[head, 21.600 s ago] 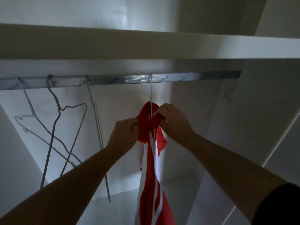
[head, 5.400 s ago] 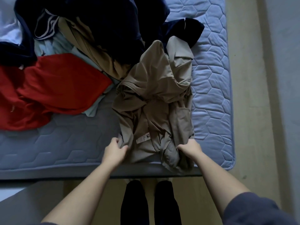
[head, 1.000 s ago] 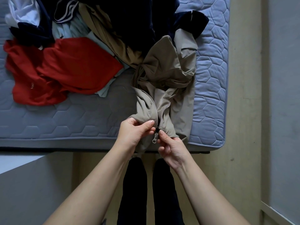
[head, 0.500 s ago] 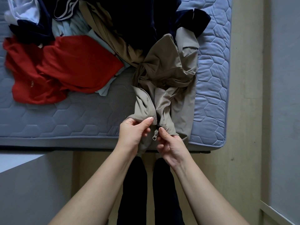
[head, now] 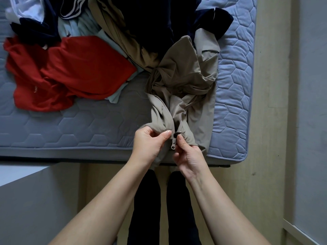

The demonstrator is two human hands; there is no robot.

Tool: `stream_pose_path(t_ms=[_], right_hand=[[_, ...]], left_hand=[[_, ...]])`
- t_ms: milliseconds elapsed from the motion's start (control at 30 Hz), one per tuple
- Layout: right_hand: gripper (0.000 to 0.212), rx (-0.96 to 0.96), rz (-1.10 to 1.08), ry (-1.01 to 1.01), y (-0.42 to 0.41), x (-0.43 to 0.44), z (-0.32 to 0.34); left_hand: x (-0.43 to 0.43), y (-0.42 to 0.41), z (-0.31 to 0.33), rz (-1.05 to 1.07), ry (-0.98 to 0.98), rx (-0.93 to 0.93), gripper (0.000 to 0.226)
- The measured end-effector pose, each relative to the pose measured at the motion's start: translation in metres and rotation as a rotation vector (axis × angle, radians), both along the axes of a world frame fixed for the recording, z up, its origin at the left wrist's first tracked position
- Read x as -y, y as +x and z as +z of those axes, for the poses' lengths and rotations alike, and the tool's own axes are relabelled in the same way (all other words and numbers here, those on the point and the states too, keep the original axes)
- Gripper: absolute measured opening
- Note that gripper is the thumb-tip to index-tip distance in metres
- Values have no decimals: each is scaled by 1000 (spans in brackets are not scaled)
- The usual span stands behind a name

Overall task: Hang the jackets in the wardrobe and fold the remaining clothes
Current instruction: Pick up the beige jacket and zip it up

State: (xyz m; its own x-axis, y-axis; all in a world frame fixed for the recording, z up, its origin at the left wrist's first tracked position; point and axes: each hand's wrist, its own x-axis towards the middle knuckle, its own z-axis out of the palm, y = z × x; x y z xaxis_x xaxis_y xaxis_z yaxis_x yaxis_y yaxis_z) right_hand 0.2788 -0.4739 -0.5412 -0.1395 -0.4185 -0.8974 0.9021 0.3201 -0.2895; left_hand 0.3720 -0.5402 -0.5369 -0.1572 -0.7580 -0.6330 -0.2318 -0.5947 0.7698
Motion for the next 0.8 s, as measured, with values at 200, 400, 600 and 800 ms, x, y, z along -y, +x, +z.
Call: stream_pose_path(t_ms=[200,400,600,800], right_hand=[[6,-78,-49,-17,-1,1,-4],[3,-94,-10,29,-7,6,-11],[25,-877,957,202,-39,-8,-9],[10,-1290,1227,-383,-44,3,0]], left_hand=[[9,7,-2,-252,-98,68,22],[17,7,-6,-336,32,145,26],[19,17,-12,-467,114,208,32],[16,15,-13,-574,126,276,34]])
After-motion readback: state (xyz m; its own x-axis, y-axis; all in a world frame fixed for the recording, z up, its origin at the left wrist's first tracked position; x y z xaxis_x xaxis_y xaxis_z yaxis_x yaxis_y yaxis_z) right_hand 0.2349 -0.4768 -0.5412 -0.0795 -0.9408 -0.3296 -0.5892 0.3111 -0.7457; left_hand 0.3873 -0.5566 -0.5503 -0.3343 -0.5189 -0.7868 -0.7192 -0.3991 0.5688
